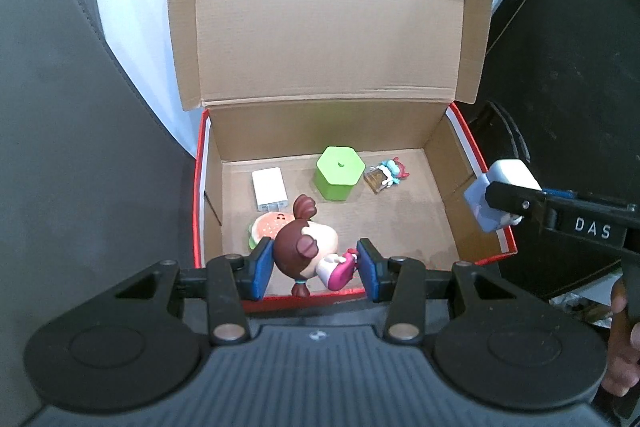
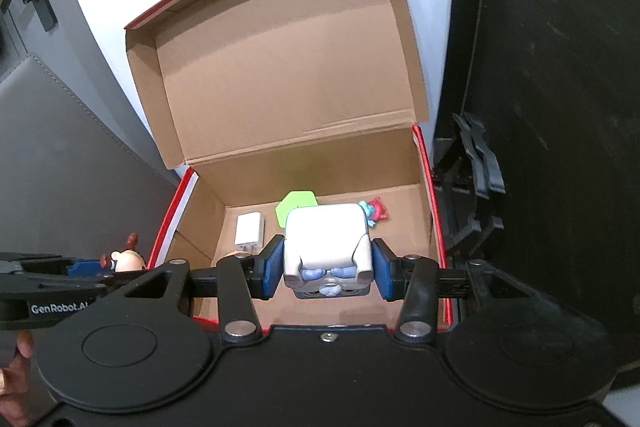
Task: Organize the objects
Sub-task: 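Carry the doll over the red box with the left tool while the right tool carries the cube charger in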
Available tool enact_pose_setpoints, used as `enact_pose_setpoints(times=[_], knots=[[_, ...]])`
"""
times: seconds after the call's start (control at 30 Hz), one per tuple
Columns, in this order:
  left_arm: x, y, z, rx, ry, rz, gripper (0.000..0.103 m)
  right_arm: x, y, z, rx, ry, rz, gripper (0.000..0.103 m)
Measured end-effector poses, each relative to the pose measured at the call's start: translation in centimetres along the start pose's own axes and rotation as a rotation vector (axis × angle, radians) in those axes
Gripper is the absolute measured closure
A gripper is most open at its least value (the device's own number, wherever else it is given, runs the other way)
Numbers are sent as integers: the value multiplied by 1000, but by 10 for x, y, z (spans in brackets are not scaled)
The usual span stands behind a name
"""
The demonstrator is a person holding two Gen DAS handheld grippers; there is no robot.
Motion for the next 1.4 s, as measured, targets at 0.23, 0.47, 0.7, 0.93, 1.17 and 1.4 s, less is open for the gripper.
enact_pose_setpoints(times=[0.23, 0.47, 0.7, 0.93, 1.17, 1.4], knots=[[4, -5, 14, 9, -8, -7, 60, 9, 2, 19, 34, -29, -24, 58], [2, -11, 33, 24, -32, -37, 60, 13, 4, 42, 58, -70, -41, 58], [4, -13, 53, 27, -51, -64, 60, 18, 8, 64, 71, -107, -52, 58], [4, -14, 77, 28, -78, -103, 60, 16, 13, 85, 84, -138, -52, 58], [0, -11, 106, 23, -120, -127, 60, 11, 18, 105, 90, -171, -67, 58], [-5, -10, 137, 29, -175, -154, 60, 8, 19, 118, 87, -185, -71, 58]])
Point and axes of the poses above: each gripper's, at about its wrist camera, not at the fingertips, and z roughly the way its jaws point, y to its right, x to its top, the point moved 3 cm from there along z, roughly the way its jaws point, and after that the axes turned 13 degrees about y, right-handed, at the moved point
